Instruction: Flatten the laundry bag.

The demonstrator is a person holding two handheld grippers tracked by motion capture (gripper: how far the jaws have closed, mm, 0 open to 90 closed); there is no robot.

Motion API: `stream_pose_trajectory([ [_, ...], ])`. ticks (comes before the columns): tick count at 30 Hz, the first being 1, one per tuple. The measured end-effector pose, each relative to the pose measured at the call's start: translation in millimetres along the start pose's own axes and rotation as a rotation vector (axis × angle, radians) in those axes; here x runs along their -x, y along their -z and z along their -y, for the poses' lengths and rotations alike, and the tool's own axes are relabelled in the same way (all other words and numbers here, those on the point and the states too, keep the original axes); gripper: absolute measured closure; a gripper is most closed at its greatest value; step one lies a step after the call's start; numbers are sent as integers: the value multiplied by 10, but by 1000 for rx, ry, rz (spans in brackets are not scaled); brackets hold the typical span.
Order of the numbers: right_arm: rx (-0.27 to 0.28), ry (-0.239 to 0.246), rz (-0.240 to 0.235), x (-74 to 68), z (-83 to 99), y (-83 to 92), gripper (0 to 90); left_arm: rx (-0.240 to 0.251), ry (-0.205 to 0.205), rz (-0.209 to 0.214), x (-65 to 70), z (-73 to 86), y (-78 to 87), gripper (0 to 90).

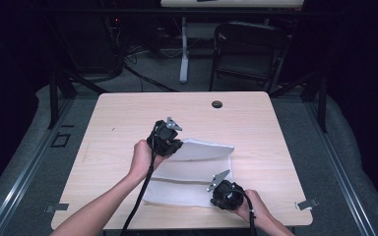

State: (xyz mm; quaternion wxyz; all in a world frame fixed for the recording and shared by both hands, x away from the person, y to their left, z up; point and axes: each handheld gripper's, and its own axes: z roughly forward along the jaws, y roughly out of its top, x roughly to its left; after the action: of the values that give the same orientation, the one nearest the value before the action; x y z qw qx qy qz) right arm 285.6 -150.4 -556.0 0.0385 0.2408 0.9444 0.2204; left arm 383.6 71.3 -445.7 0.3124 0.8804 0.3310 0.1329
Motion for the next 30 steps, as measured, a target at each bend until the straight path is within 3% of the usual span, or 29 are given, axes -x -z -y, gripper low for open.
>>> stream_pose_trajectory([
  [7, -8, -1, -20, -7, 12, 10, 900, 14, 10, -24, -64, -81, 10, 873],
  [12, -16, 1, -31, 1, 24, 20, 900, 10, -5, -57, -110, -162, 0, 873],
  [22, -39, 5, -41, 9, 43, 45, 900, 14, 13, -94, -241, -289, -121, 873],
  [30, -42, 24, -76, 39, 86, 63, 900, -32, 47, -133, -427, -353, -273, 873],
])
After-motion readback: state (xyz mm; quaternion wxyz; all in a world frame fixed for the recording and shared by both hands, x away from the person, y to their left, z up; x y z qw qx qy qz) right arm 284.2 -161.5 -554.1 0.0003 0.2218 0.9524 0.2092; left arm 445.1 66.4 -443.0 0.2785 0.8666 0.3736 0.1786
